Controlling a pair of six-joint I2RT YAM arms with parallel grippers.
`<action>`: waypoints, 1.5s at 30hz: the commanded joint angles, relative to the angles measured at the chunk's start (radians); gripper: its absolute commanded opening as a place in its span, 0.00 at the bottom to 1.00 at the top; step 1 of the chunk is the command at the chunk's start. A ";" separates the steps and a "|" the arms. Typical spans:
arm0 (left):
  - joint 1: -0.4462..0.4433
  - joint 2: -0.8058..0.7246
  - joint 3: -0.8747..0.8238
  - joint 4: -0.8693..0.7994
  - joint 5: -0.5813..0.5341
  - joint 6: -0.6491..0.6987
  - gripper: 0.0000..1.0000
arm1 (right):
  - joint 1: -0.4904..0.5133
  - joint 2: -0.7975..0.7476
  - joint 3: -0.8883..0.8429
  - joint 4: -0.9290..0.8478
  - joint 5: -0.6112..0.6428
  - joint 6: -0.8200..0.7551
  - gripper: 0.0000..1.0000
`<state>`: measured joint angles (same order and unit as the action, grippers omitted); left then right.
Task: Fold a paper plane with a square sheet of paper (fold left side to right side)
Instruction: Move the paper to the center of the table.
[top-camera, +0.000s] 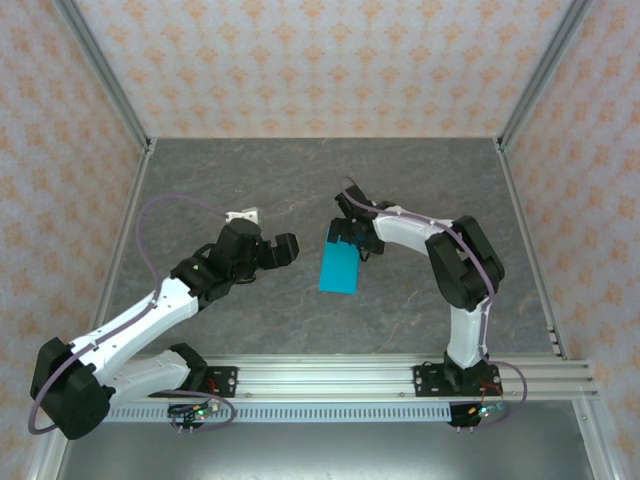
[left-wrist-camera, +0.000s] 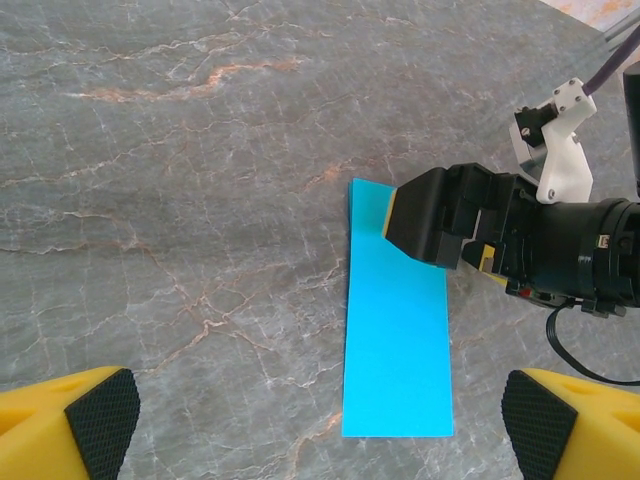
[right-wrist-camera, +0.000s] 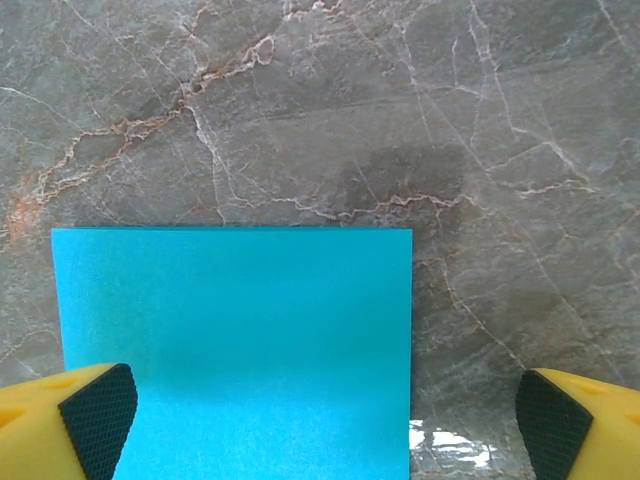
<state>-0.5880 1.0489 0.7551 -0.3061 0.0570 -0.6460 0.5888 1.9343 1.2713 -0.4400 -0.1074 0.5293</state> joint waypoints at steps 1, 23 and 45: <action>0.002 -0.018 -0.019 -0.035 -0.052 0.023 0.96 | 0.024 0.046 0.040 0.037 -0.032 0.019 1.00; 0.002 -0.007 -0.017 -0.029 -0.047 0.023 0.97 | 0.071 0.077 0.131 0.041 -0.113 -0.029 1.00; 0.002 0.293 -0.033 0.229 0.222 -0.068 0.94 | -0.016 -0.021 0.022 0.218 -0.305 -0.078 0.95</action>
<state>-0.5880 1.3117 0.7300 -0.1711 0.2211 -0.6804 0.5800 1.9011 1.3117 -0.2981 -0.3126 0.4450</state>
